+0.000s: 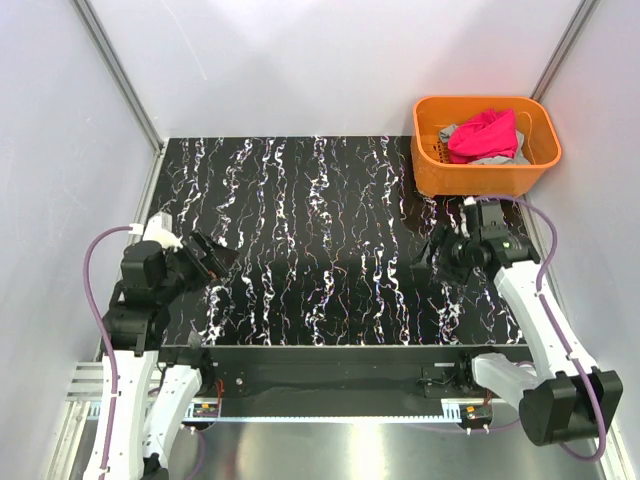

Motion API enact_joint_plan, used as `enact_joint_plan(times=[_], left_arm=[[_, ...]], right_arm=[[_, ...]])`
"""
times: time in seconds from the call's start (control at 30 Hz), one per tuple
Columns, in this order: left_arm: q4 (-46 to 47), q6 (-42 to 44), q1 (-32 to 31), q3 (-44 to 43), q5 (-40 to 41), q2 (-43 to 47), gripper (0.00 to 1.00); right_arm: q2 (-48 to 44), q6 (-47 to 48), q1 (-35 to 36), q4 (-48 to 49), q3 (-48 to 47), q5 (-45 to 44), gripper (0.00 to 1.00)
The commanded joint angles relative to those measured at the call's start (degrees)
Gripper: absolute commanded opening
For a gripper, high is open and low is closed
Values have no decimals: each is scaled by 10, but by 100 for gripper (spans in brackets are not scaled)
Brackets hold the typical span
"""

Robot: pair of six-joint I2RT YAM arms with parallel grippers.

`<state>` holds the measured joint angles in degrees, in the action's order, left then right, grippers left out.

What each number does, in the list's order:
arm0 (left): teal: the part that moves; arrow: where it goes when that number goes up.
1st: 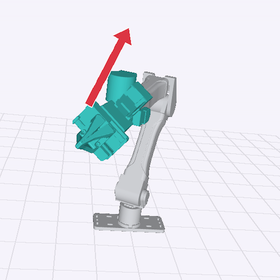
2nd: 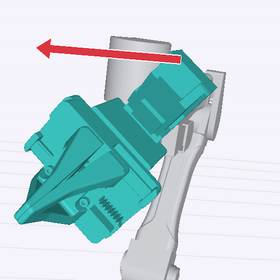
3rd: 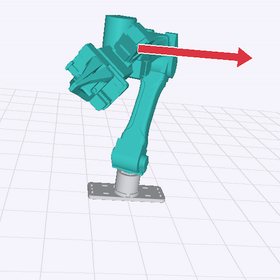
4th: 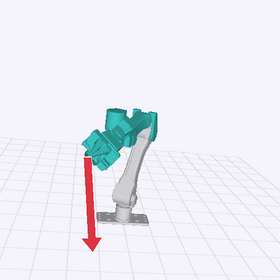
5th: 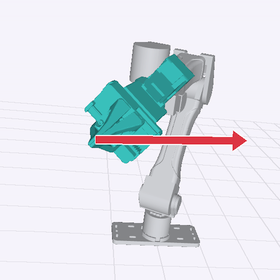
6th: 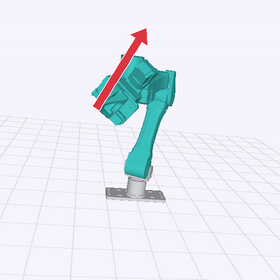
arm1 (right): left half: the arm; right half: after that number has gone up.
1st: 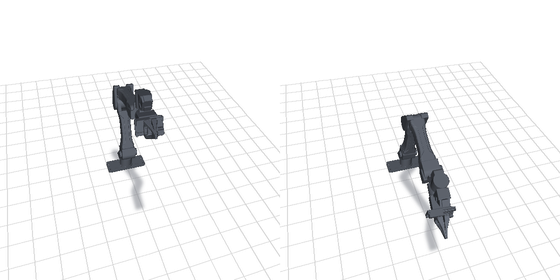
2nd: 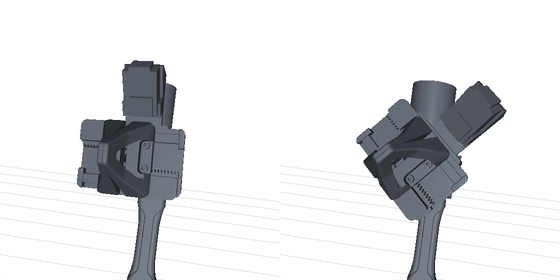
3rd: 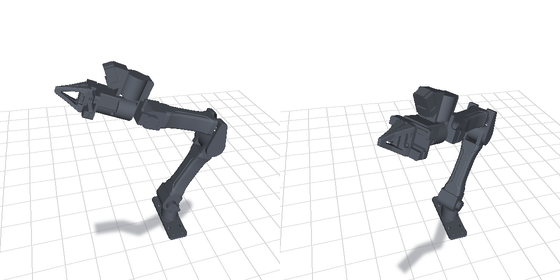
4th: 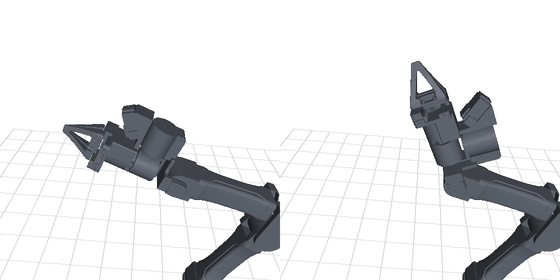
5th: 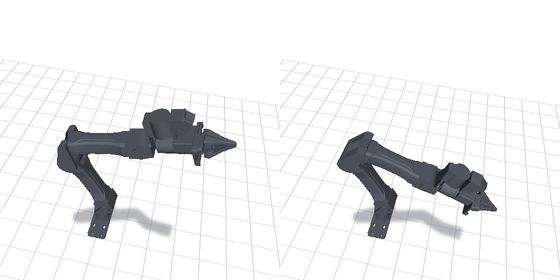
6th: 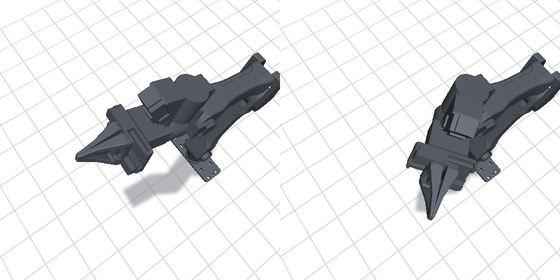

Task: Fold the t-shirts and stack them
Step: Grab the tshirt from the pile

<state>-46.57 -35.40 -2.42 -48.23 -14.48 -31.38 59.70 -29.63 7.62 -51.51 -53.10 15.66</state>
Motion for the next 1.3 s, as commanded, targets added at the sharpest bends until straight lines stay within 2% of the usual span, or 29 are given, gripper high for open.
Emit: enact_joint_plan(times=[0.0, 0.1, 0.23, 0.27, 0.33, 0.53, 0.73, 0.87, 1.1, 1.2, 1.27], left_arm=[[2, 6, -2, -20, -41, -4, 99], [-7, 5, -2, -16, -54, -5, 99], [-19, 11, -6, -19, -69, -16, 99], [-20, 11, -8, -21, -71, -18, 99], [-25, 16, -14, -30, -77, -24, 99], [-33, 39, -22, -19, -136, -5, 95], [-41, 65, -23, -21, -176, 3, 92], [-43, 65, -24, -31, -180, -14, 86], [-43, 75, -25, -34, -174, -47, 77], [-42, 77, -25, -42, -169, -67, 81], [-41, 80, -25, -43, -166, -76, 84]], right_arm=[[34, 23, 3, 6, -75, -48, 83], [85, 21, 3, 16, -162, -92, 89], [167, 50, 3, 52, -327, -153, 89], [206, 60, 1, 55, -357, -197, 91], [267, 91, -19, 73, -439, -225, 92], [425, 111, -119, 96, -639, -222, 90], [617, 121, -153, 82, -838, -270, 88], [727, 120, -168, 78, -923, -295, 80], [850, 87, -175, 89, -1011, -264, 70], [884, 76, -175, 109, -1018, -256, 69], [901, 77, -175, 127, -1018, -262, 62]])
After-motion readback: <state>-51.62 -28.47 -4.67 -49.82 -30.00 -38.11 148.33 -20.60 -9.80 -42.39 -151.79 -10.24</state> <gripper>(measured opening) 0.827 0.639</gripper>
